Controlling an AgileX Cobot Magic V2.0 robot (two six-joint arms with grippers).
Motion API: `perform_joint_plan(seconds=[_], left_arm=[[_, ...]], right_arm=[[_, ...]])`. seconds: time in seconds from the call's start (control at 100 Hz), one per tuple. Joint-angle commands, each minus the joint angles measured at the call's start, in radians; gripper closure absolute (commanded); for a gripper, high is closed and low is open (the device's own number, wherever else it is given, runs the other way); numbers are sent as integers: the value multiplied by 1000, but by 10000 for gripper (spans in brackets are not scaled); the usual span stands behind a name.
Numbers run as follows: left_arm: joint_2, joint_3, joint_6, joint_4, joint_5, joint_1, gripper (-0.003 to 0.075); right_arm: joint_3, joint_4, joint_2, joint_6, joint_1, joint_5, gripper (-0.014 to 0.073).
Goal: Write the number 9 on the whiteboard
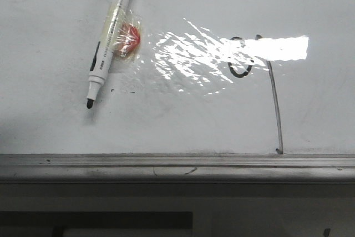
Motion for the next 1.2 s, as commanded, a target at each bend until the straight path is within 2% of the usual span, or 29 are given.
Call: perform_joint_plan(seconds=[0.0, 0.22, 0.85, 0.95, 1.05, 1.14, 1.19], left_arm=[[-81, 15, 7, -8, 12, -39, 741], [-209, 78, 7, -8, 25, -70, 741], [-214, 104, 5, -8, 30, -70, 741], [-228, 107, 5, -6, -3, -70, 741], [-255, 143, 5, 138, -31, -70, 741], [-271, 198, -16, 400, -16, -70, 741], [-275, 227, -108, 550, -30, -57, 741]], right_arm=[[32, -18, -32, 38, -7, -69, 634], [85, 50, -40, 38, -7, -62, 634], [87, 50, -40, 38, -7, -62, 634], [87, 50, -40, 38, -7, -62, 634], [87, 50, -40, 38, -7, -62, 634], [87, 50, -40, 38, -7, -62, 634], [87, 50, -40, 38, -7, -62, 634]])
